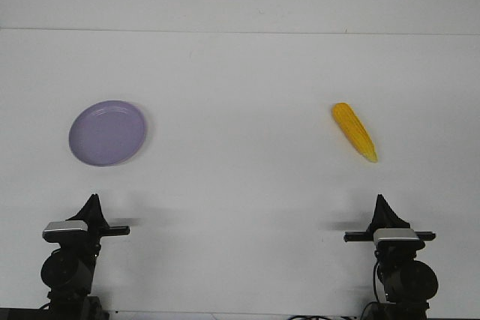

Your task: Place corn on plate with both arms

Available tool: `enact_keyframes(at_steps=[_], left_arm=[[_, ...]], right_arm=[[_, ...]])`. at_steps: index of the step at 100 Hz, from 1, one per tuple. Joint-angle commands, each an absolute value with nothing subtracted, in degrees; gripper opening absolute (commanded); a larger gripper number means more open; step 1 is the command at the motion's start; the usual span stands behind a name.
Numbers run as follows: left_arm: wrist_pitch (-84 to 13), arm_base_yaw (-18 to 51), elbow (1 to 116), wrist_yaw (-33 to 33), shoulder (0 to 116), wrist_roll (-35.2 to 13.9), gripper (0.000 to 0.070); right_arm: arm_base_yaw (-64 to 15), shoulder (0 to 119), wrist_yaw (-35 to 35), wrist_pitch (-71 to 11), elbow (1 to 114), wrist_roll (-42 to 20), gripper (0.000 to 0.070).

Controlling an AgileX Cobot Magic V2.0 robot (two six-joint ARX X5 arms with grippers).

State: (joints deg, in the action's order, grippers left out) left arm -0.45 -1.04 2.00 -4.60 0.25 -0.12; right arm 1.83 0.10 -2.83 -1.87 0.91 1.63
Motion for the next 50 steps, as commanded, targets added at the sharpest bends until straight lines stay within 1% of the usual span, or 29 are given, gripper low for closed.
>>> enact_keyframes(at_steps=[1, 12, 26, 37, 43, 50], left_arm=[[0.1, -1.1, 0.8, -4.6, 0.2, -6.2, 0.0015], [1.1, -1.1, 0.8, -4.6, 0.2, -7.6, 0.0015], [4.9, -1.1, 1.3, -4.3, 0.2, -13.0, 0.0009], [6.1, -1.1, 5.1, -5.7, 1.1, -17.1, 0.0010], [5.7, -1.1, 8.6, -7.4, 3.1, -17.4, 0.0010], [4.7, -1.1, 13.6, -9.0, 6.9, -16.5, 0.0009]], right_arm=[[1.8, 0.1, -2.8, -1.2, 0.7, 0.9, 0.0004], [1.8, 0.1, -2.8, -1.2, 0.7, 0.9, 0.0004], [1.8, 0.1, -2.8, -1.2, 0.7, 0.9, 0.0004], [1.8, 0.1, -2.8, -1.2, 0.7, 0.9, 0.0004], [1.8, 0.1, -2.8, -1.2, 0.7, 0.9, 0.0004], [1.8, 0.1, -2.8, -1.2, 0.7, 0.9, 0.0004]])
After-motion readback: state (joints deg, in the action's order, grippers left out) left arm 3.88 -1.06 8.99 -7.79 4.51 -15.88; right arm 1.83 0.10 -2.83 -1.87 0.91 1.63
